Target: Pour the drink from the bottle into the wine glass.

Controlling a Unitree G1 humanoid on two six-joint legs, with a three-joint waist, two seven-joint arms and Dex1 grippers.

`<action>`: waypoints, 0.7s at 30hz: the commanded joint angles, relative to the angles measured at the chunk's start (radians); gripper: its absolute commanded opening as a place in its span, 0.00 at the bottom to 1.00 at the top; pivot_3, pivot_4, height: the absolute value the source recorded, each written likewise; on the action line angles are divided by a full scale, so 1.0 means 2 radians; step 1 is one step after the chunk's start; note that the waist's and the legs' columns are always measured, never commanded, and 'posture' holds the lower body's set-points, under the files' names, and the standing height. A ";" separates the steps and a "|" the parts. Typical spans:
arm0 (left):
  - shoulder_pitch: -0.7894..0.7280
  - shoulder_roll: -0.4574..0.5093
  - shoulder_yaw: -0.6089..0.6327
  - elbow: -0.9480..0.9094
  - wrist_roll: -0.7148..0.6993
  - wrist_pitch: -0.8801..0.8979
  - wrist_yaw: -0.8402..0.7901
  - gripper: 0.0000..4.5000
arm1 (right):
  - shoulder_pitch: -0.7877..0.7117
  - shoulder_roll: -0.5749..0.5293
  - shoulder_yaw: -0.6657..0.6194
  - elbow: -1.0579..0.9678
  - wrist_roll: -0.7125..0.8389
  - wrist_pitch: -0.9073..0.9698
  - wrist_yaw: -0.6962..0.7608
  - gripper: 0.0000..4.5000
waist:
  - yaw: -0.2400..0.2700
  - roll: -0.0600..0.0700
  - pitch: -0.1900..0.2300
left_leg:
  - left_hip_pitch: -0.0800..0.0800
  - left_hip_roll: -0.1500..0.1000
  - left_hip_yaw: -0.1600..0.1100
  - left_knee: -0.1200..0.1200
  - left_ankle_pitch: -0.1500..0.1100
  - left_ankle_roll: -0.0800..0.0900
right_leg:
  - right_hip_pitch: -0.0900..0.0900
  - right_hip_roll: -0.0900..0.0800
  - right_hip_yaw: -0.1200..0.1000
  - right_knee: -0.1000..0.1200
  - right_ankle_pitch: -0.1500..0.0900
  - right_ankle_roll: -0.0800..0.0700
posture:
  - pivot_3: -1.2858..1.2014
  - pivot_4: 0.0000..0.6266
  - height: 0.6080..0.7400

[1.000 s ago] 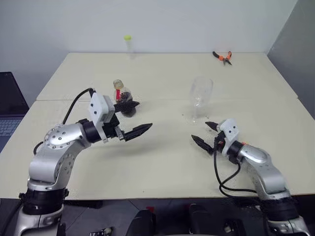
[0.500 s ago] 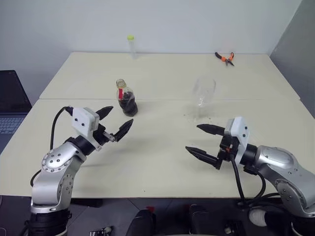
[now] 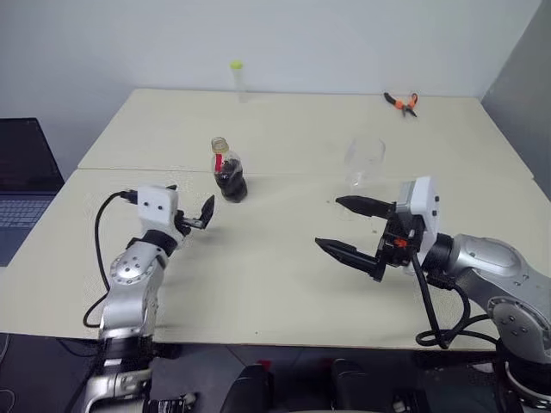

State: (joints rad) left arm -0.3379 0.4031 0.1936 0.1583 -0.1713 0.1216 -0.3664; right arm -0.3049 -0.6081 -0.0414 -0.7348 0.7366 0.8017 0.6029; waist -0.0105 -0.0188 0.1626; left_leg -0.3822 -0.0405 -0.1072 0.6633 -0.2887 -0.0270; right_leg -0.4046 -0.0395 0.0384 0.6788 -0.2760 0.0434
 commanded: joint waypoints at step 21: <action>-0.221 -0.019 -0.028 0.351 0.022 -0.152 -0.055 1.00 | -0.012 -0.012 0.008 -0.036 0.018 -0.007 -0.019 1.00 | 0.001 0.000 0.000 | 0.000 0.000 0.000 0.000 0.000 0.000 | 0.000 0.000 0.000 0.000 0.000 0.000 | 0.52 0.24 1.00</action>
State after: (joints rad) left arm -0.7505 0.3689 0.1263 0.8442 -0.1176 -0.1467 -0.4731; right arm -0.3103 -0.6258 -0.0161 -0.7796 0.7679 0.8087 0.5659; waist -0.0083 -0.0194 0.1628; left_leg -0.3831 -0.0415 -0.1072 0.6638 -0.2886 -0.0272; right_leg -0.4051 -0.0395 0.0384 0.6785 -0.2760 0.0436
